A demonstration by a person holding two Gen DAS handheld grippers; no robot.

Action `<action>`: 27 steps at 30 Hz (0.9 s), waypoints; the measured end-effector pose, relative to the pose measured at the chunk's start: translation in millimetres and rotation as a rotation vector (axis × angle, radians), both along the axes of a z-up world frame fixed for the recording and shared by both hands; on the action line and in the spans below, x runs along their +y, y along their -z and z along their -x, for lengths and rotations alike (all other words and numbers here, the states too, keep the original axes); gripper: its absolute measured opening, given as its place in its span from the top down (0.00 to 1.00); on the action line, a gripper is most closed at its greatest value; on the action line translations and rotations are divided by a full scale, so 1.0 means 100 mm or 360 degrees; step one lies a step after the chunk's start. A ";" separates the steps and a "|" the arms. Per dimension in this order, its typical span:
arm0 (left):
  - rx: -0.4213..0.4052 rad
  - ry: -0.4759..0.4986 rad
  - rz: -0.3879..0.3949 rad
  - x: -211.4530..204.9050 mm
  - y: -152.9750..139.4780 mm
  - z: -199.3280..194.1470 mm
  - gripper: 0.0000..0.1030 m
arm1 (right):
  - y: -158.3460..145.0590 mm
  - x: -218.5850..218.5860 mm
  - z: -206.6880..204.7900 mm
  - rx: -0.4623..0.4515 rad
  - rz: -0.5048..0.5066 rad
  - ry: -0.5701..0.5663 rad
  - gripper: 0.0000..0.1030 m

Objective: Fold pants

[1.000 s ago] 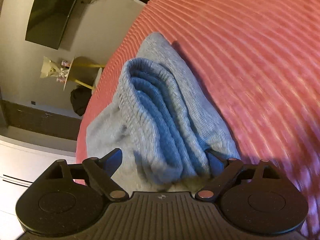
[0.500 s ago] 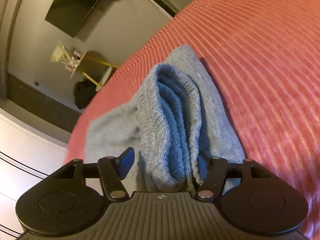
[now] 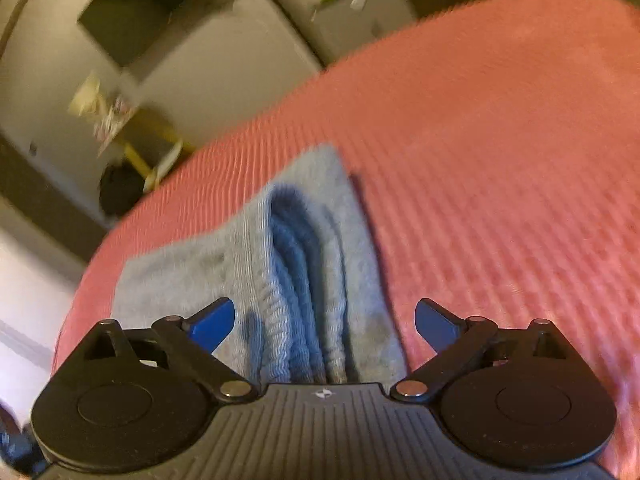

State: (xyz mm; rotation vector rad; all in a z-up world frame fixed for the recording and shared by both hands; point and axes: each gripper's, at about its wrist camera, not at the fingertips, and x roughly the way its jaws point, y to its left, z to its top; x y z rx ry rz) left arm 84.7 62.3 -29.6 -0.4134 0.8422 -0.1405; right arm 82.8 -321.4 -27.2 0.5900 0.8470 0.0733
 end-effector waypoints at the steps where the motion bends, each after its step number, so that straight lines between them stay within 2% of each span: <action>1: 0.0009 0.0032 -0.0001 -0.02 0.01 -0.05 0.23 | 0.06 0.00 -0.08 0.0037 -0.0017 -0.0032 0.05; 3: 0.0032 0.0082 0.0001 -0.03 0.03 -0.16 0.22 | 0.19 -0.03 -0.23 0.0091 -0.0081 -0.0080 0.04; 8: 0.0124 0.0171 0.0108 -0.02 0.15 -0.43 0.17 | 0.28 -0.03 -0.43 0.0022 -0.0122 -0.0221 0.04; 10: 0.0146 0.0210 0.0081 -0.06 0.18 -0.49 0.12 | 0.32 0.03 -0.50 0.0020 -0.0112 -0.0284 0.04; 15: 0.0107 0.0281 0.0017 -0.19 0.18 -0.61 0.12 | 0.32 0.13 -0.57 0.0005 -0.0118 -0.0339 0.04; 17: 0.0090 0.0286 0.0010 -0.22 0.18 -0.66 0.17 | 0.33 0.12 -0.61 -0.0002 -0.0124 -0.0330 0.04; 18: 0.0075 0.0289 0.0011 -0.23 0.18 -0.66 0.22 | 0.34 0.15 -0.62 -0.0014 -0.0113 -0.0325 0.06; 19: 0.0055 0.0305 0.0016 -0.25 0.16 -0.66 0.30 | 0.33 0.17 -0.61 -0.0028 -0.0084 -0.0324 0.21; 21: 0.0019 0.0321 0.0010 -0.24 0.12 -0.61 0.41 | 0.33 0.21 -0.55 -0.0062 -0.0033 -0.0330 0.27; 22: -0.0002 0.0333 0.0014 -0.22 0.10 -0.58 0.47 | 0.33 0.18 -0.53 -0.0065 -0.0062 -0.0338 0.29; 23: -0.0016 0.0342 0.0025 -0.19 0.09 -0.57 0.48 | 0.33 0.14 -0.53 -0.0064 -0.0105 -0.0344 0.29; 24: -0.0018 0.0345 0.0043 -0.17 0.10 -0.56 0.47 | 0.35 0.08 -0.53 -0.0056 -0.0162 -0.0337 0.29; 26: 0.0035 0.0309 0.0079 -0.13 0.17 -0.63 0.37 | 0.38 0.05 -0.55 -0.0050 -0.0191 -0.0338 0.27; 27: 0.0057 0.0296 0.0096 -0.14 0.20 -0.66 0.31 | 0.39 0.07 -0.56 -0.0052 -0.0181 -0.0343 0.22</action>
